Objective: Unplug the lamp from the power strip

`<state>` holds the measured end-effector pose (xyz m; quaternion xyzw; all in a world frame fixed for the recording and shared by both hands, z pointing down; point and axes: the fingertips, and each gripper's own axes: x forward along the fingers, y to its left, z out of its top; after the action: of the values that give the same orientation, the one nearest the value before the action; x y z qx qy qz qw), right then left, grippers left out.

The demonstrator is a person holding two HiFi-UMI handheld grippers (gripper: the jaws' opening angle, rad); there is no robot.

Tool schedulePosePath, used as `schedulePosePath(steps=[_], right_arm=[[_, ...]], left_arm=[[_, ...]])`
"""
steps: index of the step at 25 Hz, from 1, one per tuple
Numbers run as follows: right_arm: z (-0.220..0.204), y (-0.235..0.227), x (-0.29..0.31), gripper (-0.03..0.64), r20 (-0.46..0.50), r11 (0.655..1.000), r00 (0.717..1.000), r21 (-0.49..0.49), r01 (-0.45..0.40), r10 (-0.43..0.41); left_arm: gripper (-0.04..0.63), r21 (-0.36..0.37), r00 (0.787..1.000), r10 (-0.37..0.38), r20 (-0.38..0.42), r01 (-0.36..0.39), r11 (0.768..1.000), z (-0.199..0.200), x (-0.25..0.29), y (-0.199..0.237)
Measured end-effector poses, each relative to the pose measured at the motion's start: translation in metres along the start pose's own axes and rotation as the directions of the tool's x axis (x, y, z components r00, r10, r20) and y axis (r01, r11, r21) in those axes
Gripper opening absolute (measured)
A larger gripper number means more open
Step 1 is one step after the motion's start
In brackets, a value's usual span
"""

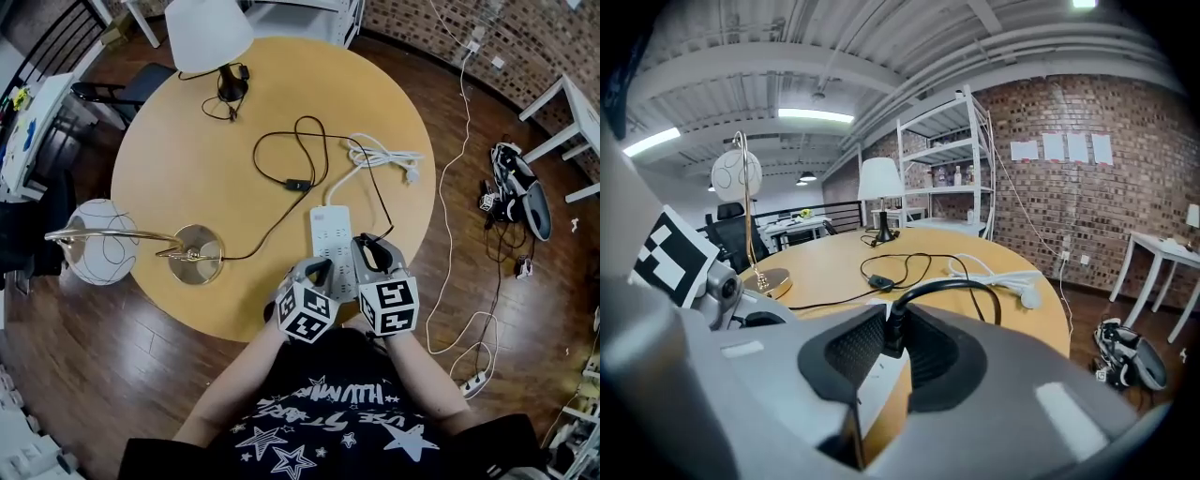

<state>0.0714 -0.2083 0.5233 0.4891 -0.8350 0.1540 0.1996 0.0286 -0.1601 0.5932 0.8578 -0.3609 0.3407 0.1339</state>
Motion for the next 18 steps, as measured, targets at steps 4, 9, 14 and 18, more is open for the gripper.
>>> schedulePosePath(steps=[4, 9, 14, 18], right_arm=[[-0.001, -0.007, -0.007, 0.064, 0.022, 0.999, 1.000, 0.036, -0.011, 0.010], [0.028, 0.010, -0.022, 0.064, 0.129, 0.995, 0.987, 0.012, -0.096, 0.094], [0.061, 0.020, -0.040, 0.064, 0.218, 0.992, 0.968, 0.011, -0.128, 0.123], [0.094, 0.027, -0.062, 0.064, 0.296, 0.987, 0.944, 0.015, -0.158, 0.146]], left_arm=[[0.002, -0.022, 1.000, 0.001, 0.019, -0.001, 1.000, 0.000, 0.000, 0.001], [0.002, -0.025, 0.990, 0.082, 0.115, -0.080, 0.996, 0.019, -0.020, 0.017], [0.002, -0.111, 0.930, 0.218, 0.296, -0.193, 0.975, 0.058, -0.065, 0.046], [0.002, -0.165, 0.861, 0.287, 0.421, -0.238, 0.957, 0.089, -0.107, 0.057]])
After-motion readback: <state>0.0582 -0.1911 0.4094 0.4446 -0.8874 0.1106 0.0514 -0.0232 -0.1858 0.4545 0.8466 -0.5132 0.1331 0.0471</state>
